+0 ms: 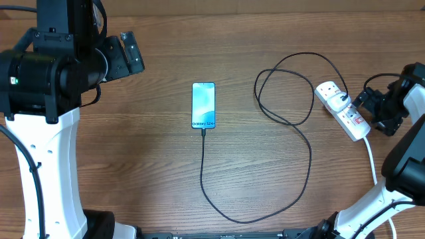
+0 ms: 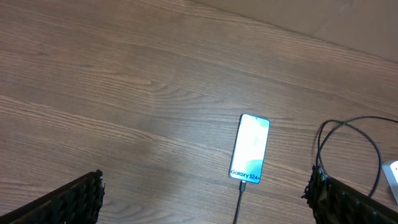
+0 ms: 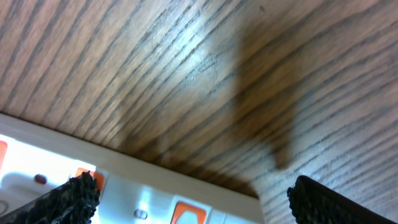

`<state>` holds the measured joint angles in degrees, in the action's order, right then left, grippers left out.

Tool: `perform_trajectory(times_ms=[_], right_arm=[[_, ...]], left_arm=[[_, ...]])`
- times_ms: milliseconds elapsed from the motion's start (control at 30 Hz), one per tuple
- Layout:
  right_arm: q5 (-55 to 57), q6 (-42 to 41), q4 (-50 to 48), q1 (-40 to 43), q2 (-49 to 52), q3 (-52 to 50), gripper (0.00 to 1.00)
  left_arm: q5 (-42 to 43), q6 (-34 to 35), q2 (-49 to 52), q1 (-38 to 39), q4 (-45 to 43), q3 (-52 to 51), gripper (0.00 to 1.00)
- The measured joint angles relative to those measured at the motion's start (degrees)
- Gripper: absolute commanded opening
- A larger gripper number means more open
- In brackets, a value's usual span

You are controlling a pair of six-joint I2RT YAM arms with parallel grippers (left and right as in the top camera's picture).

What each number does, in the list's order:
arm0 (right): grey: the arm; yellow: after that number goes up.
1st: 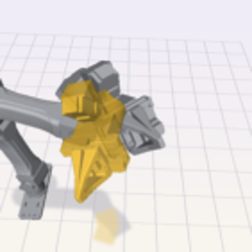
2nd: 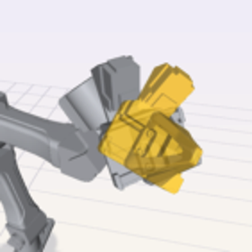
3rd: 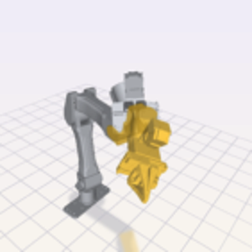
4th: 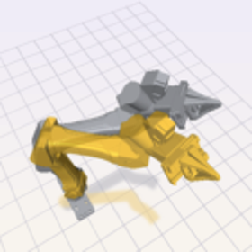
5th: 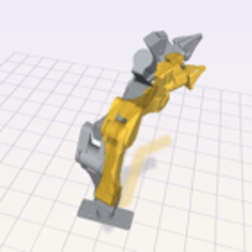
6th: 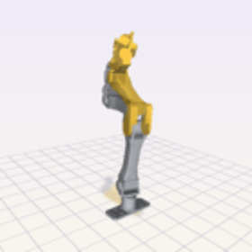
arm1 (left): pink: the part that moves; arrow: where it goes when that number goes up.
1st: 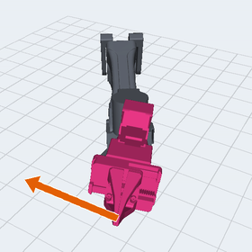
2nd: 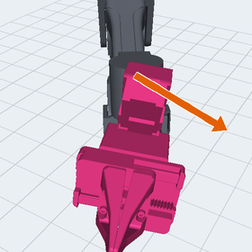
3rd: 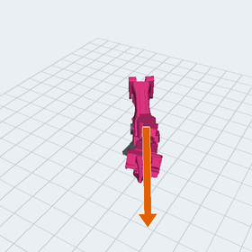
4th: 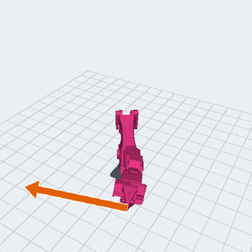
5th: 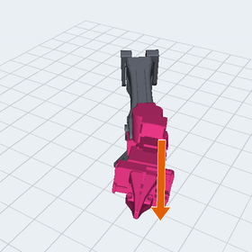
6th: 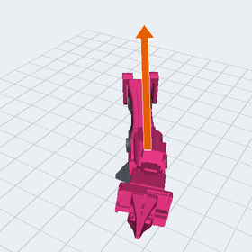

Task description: Plug charger to phone and switch on socket

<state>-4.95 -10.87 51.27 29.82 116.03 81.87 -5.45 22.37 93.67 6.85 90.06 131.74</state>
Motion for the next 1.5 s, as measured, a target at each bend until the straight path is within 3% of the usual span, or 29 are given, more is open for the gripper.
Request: perform_trajectory(times_ms=[233, 1500], right_arm=[[-0.39, 0.04, 3.67, 0.09, 0.35, 3.89, 1.0], [-0.7, -0.92, 4.48, -0.83, 2.03, 3.67, 1.0]], left_arm=[[0.0, 0.0, 0.0, 0.0, 0.0, 0.0, 1.0], [0.0, 0.0, 0.0, 0.0, 0.0, 0.0, 1.0]])
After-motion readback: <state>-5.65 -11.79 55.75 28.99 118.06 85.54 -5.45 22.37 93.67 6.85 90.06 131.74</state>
